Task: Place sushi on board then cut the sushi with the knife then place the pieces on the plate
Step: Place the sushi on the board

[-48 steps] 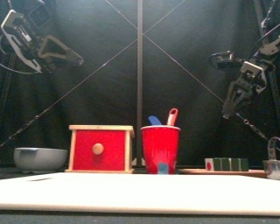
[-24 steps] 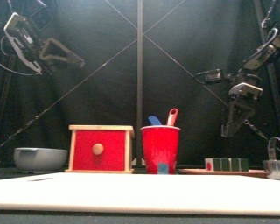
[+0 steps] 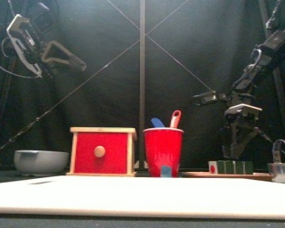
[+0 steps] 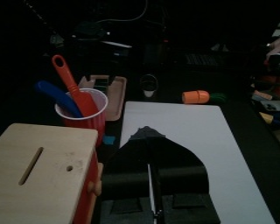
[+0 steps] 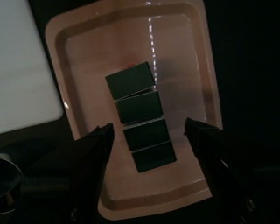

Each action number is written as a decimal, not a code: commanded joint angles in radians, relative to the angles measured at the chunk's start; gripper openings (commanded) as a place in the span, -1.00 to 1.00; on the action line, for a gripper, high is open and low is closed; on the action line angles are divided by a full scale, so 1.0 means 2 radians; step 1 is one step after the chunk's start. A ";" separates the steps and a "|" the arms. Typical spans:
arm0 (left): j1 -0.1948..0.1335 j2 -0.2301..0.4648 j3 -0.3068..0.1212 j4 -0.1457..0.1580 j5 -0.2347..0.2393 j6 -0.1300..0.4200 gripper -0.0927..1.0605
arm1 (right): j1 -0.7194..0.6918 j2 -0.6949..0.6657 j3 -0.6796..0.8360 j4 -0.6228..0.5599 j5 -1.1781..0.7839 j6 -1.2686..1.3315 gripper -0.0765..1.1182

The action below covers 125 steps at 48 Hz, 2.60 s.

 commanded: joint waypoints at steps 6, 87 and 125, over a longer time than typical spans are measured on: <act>0.002 0.000 -0.005 -0.005 -0.005 0.001 -0.86 | -0.005 0.028 -0.020 0.001 -0.010 -0.012 0.73; 0.003 0.000 -0.001 -0.006 -0.005 -0.001 -0.86 | 0.166 -0.069 -0.044 -0.094 0.060 0.532 0.16; 0.000 0.000 0.001 -0.007 -0.005 0.003 -0.86 | 0.406 0.116 -0.180 -0.364 0.070 1.250 0.16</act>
